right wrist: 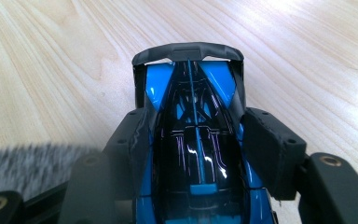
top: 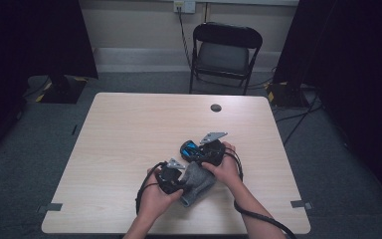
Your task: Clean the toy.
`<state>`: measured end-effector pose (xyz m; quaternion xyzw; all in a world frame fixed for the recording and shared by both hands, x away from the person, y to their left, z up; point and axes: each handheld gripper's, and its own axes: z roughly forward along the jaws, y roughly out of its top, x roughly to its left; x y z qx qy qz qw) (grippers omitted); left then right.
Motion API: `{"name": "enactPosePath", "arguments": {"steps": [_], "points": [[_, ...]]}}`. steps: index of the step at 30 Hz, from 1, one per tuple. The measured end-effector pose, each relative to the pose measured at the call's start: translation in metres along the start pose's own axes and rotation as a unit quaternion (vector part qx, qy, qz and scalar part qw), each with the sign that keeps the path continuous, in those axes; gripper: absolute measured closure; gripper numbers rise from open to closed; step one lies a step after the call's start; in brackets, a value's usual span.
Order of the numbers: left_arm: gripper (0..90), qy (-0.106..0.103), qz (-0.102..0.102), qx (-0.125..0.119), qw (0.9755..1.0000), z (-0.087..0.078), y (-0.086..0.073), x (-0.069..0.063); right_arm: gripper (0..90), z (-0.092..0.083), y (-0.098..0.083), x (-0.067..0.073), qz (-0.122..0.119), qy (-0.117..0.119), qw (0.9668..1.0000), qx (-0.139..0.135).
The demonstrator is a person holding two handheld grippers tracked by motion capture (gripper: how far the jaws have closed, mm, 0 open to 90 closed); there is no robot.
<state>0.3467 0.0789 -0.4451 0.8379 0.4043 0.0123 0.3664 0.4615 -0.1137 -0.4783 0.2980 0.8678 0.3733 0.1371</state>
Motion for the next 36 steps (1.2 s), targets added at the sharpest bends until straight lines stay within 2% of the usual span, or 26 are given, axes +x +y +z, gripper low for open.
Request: {"name": "enactPosePath", "arguments": {"steps": [6, 13, 18, 23, 28, 32, 33, 36], "points": [[75.7, 0.013, -0.011, -0.013, 0.9998, -0.01, 0.002, 0.01, 41.8, -0.001, -0.001, 0.0, 0.0, 0.0, 1.0, -0.002], [75.9, 0.024, -0.022, -0.016, 0.9993, -0.021, 0.006, 0.022, 41.9, -0.001, -0.001, 0.0, 0.0, 0.0, 1.0, -0.003], [76.0, 0.046, -0.033, -0.028, 0.998, -0.034, 0.009, 0.034, 41.9, -0.001, -0.002, 0.0, -0.001, 0.0, 1.0, -0.004], [76.0, 0.071, -0.051, -0.05, 0.9949, -0.043, 0.011, 0.052, 41.8, -0.001, -0.002, 0.0, -0.001, 0.0, 1.0, -0.004], [76.1, 0.096, -0.067, -0.051, 0.9918, -0.042, 0.011, 0.069, 41.8, -0.001, -0.002, 0.0, 0.0, 0.001, 1.0, -0.004], [76.1, 0.109, -0.083, -0.061, 0.9886, -0.04, 0.009, 0.08, 41.9, -0.001, -0.002, 0.0, -0.002, 0.001, 1.0, -0.004], [76.1, 0.11, -0.084, -0.058, 0.9886, -0.04, 0.01, 0.082, 41.9, -0.001, -0.002, 0.0, -0.001, 0.001, 1.0, -0.004], [76.1, 0.127, -0.094, -0.062, 0.9854, -0.038, 0.009, 0.091, 41.9, -0.001, -0.002, 0.0, -0.002, 0.001, 1.0, -0.003]]}}
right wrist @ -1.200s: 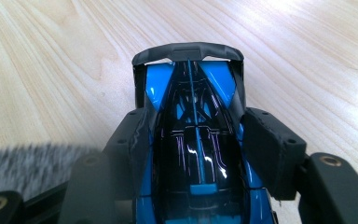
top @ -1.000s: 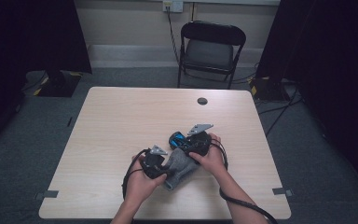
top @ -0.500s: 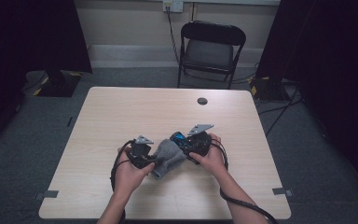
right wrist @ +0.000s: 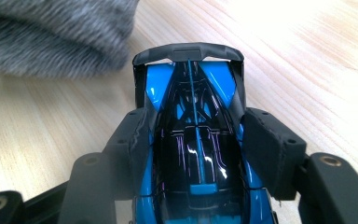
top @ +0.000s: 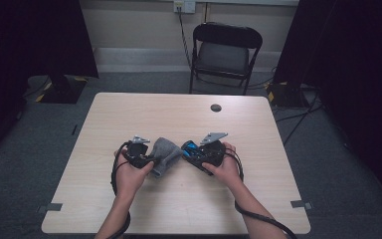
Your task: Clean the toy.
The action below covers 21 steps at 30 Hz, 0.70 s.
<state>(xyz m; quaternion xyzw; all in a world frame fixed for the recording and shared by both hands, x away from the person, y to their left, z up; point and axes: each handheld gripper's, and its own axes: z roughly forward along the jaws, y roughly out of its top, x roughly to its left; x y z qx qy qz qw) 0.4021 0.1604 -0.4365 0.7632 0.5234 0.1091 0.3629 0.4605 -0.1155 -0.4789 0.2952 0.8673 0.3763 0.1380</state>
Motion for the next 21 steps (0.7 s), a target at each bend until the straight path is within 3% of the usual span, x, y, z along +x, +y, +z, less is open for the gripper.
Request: {"name": "enactPosePath", "arguments": {"steps": [7, 14, 21], "points": [[76.1, 0.037, -0.014, 0.001, 0.9992, 0.017, 0.002, 0.009, 41.9, 0.0, 0.0, 0.0, 0.001, 0.0, 1.0, -0.001], [75.7, 0.046, 0.006, 0.027, 0.9986, 0.036, -0.002, 0.0, 41.9, 0.0, 0.0, 0.0, 0.0, 0.0, 1.0, -0.001], [75.5, 0.049, 0.029, 0.047, 0.9973, 0.042, -0.007, -0.007, 41.9, 0.0, -0.001, 0.0, -0.001, -0.001, 1.0, -0.002]]}}
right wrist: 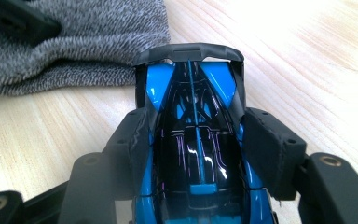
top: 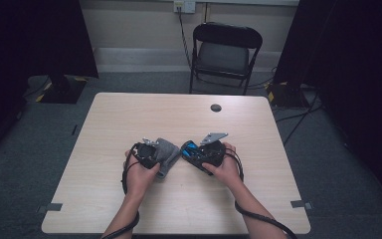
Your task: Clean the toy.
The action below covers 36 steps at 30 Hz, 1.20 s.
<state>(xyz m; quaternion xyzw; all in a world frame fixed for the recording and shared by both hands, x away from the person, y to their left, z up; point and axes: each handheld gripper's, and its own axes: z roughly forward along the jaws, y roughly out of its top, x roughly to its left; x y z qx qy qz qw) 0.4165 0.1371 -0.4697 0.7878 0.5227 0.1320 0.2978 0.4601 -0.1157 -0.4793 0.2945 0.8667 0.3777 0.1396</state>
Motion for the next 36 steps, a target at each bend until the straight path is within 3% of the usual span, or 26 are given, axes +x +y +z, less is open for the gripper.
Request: {"name": "enactPosePath", "arguments": {"steps": [8, 16, 20, 24, 36], "points": [[76.2, -0.008, 0.019, 0.014, 0.9997, -0.002, -0.005, -0.009, 41.9, 0.0, 0.001, 0.0, -0.001, -0.001, 1.0, 0.003], [76.4, -0.024, 0.025, 0.016, 0.9993, -0.006, -0.012, -0.019, 41.9, 0.0, 0.001, 0.0, -0.002, -0.001, 1.0, 0.004], [76.5, -0.028, 0.039, 0.016, 0.9987, -0.008, -0.017, -0.026, 41.9, 0.0, 0.001, 0.001, -0.003, -0.001, 1.0, 0.004], [76.6, -0.045, 0.039, 0.019, 0.998, -0.011, -0.02, -0.034, 41.9, 0.0, 0.002, 0.001, -0.003, -0.001, 1.0, 0.007], [76.6, -0.075, 0.065, 0.025, 0.9948, -0.01, -0.024, -0.059, 41.9, 0.0, 0.002, 0.0, -0.003, -0.001, 1.0, 0.008]]}}
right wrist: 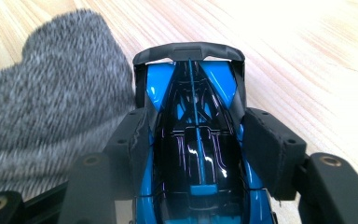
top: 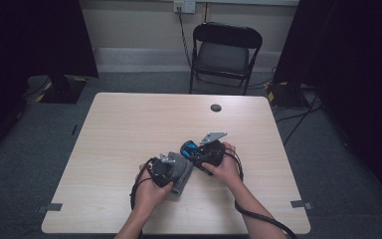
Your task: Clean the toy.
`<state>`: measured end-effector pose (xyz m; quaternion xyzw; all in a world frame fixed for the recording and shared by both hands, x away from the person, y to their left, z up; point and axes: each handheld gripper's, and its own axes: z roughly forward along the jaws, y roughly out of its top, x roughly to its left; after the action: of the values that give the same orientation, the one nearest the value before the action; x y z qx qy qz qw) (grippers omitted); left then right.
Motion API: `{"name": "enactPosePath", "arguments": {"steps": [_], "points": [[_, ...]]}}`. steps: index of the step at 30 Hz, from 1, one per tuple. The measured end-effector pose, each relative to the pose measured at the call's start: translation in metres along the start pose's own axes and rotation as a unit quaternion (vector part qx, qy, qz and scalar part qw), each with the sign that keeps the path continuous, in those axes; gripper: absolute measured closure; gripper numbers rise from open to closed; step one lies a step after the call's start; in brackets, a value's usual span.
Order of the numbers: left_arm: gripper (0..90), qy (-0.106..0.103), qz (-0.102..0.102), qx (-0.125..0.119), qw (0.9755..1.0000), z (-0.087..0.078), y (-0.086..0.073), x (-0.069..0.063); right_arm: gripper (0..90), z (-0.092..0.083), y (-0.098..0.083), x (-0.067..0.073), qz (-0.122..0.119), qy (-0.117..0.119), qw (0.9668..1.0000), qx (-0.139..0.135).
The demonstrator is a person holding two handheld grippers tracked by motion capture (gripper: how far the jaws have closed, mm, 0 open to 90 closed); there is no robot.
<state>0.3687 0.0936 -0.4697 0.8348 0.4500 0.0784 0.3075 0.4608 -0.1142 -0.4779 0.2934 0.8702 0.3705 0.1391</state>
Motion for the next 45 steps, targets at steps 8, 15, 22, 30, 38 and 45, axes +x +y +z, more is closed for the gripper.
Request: {"name": "enactPosePath", "arguments": {"steps": [8, 15, 22, 30, 38, 45], "points": [[76.6, -0.018, 0.011, 0.002, 0.9998, 0.003, 0.001, -0.015, 41.9, 0.0, 0.0, 0.0, 0.0, 0.0, 1.0, -0.001], [76.5, -0.029, 0.021, 0.002, 0.9993, 0.005, 0.001, -0.024, 41.9, 0.0, -0.001, 0.0, 0.0, 0.001, 1.0, -0.002], [76.6, -0.037, 0.028, 0.002, 0.9989, 0.007, 0.0, -0.033, 41.9, 0.0, 0.0, 0.0, 0.002, 0.002, 1.0, -0.002], [76.5, -0.052, 0.042, 0.005, 0.9978, 0.009, 0.0, -0.046, 41.9, 0.0, 0.0, 0.0, 0.001, 0.001, 1.0, -0.002], [76.5, -0.063, 0.053, 0.007, 0.9966, 0.011, 0.001, -0.054, 41.9, 0.0, 0.0, 0.0, 0.001, 0.001, 1.0, -0.001], [76.5, -0.079, 0.062, 0.01, 0.9949, 0.012, 0.001, -0.061, 41.9, 0.0, 0.0, 0.0, 0.001, 0.002, 1.0, -0.001]]}}
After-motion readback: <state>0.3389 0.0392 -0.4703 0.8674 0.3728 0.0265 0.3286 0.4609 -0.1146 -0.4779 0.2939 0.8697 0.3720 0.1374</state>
